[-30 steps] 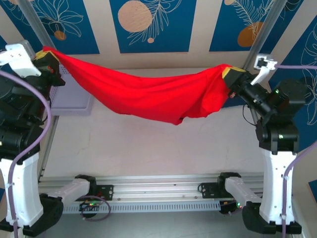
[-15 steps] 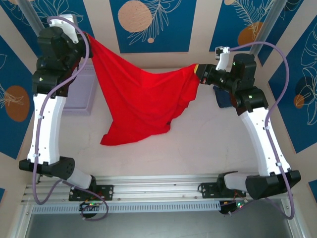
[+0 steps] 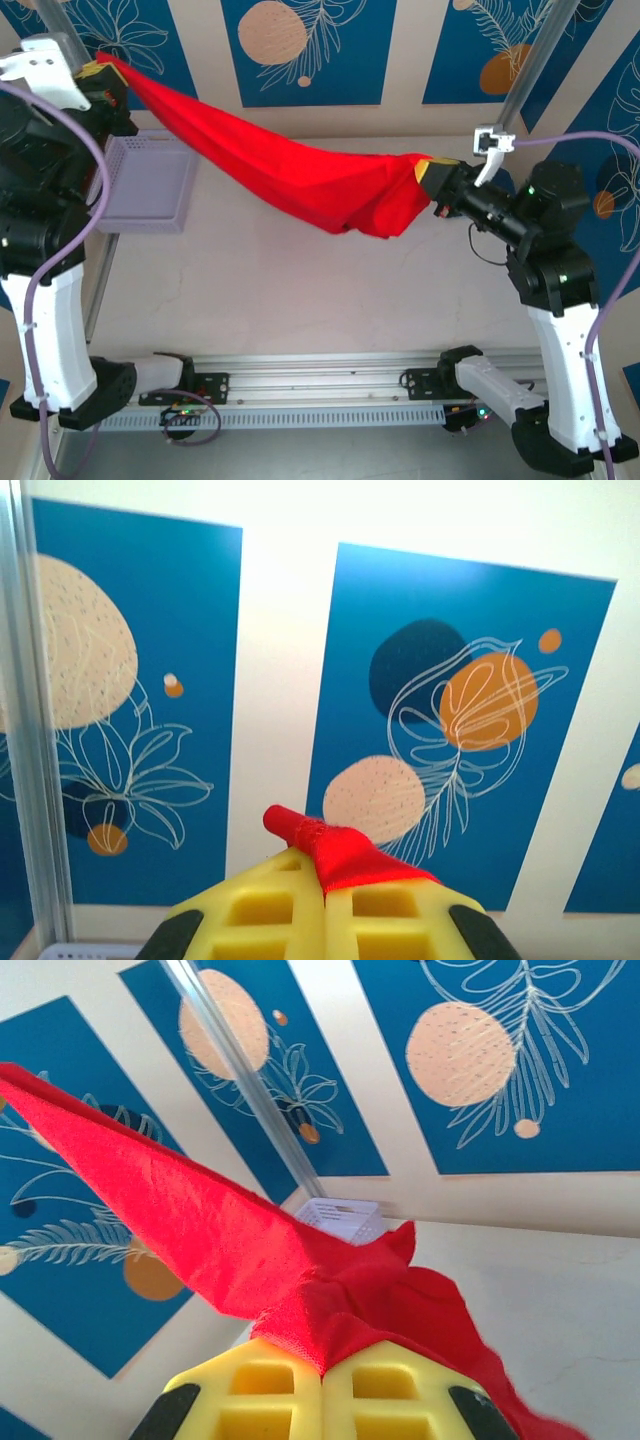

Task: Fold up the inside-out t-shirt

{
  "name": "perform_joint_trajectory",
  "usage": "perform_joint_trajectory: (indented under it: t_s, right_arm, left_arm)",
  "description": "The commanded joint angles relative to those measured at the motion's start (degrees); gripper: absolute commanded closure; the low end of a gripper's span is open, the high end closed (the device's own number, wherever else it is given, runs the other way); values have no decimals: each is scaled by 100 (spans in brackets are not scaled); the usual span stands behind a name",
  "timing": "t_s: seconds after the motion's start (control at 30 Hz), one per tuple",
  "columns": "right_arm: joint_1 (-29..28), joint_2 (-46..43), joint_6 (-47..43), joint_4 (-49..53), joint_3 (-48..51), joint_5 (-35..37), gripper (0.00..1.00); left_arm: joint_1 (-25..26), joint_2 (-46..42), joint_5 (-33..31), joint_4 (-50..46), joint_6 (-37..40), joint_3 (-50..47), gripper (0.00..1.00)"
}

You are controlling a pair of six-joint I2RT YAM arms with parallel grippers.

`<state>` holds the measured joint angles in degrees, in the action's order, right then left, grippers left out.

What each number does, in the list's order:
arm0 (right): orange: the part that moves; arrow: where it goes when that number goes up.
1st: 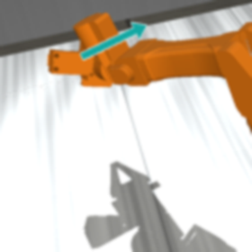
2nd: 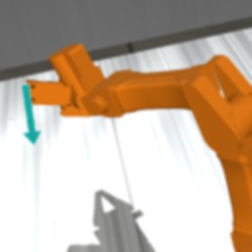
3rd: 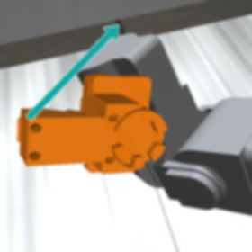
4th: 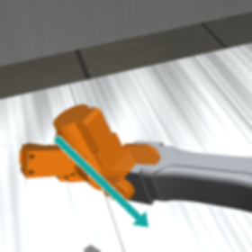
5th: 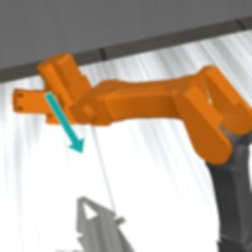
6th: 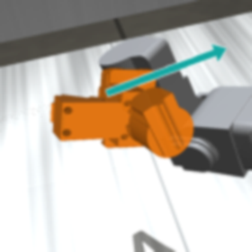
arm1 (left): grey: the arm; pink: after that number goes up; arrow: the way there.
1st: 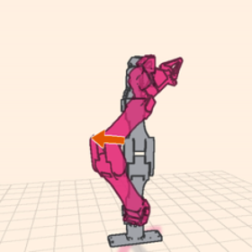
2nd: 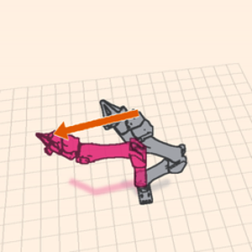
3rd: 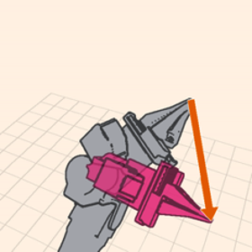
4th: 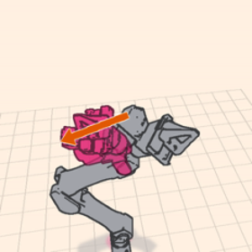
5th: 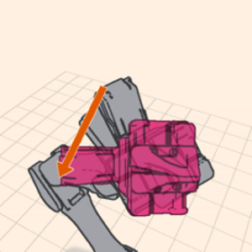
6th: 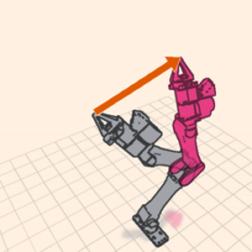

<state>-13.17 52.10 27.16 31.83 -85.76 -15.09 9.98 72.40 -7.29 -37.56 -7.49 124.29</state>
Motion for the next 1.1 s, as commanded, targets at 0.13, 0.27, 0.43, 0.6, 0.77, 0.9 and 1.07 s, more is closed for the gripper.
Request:
perform_joint_trajectory:
  t_s: [0.13, 0.27, 0.43, 0.6, 0.77, 0.9, 1.07]
  right_arm:
    - [-30, 115, 481, -173, 557, -144, 99]
    - [-28, 498, 679, -558, 1125, 284, 99]
    - [41, 1471, 1016, -1450, 1824, 820, 99]
    - [292, 3204, 879, -1417, 1713, 1116, 88]
    - [657, 4441, 216, -392, 1042, 1376, 59]
    - [419, 3878, -44, -66, 1552, 1878, 39]
    - [-235, 2966, 222, 269, 2704, 1941, 37]
  left_arm:
    - [-79, 802, -250, 293, 456, 327, 100]
    - [-84, 1842, -261, 563, 554, 438, 100]
    - [-92, 4083, -21, 479, 502, 1637, 90]
    - [-95, 6628, 235, -498, 229, 4131, 42]
    - [-93, 6413, 185, -990, -110, 3364, 20]
    - [-34, 4645, 501, -476, -544, 403, 16]
    - [148, 1714, 1564, 1784, -1648, -4615, 18]
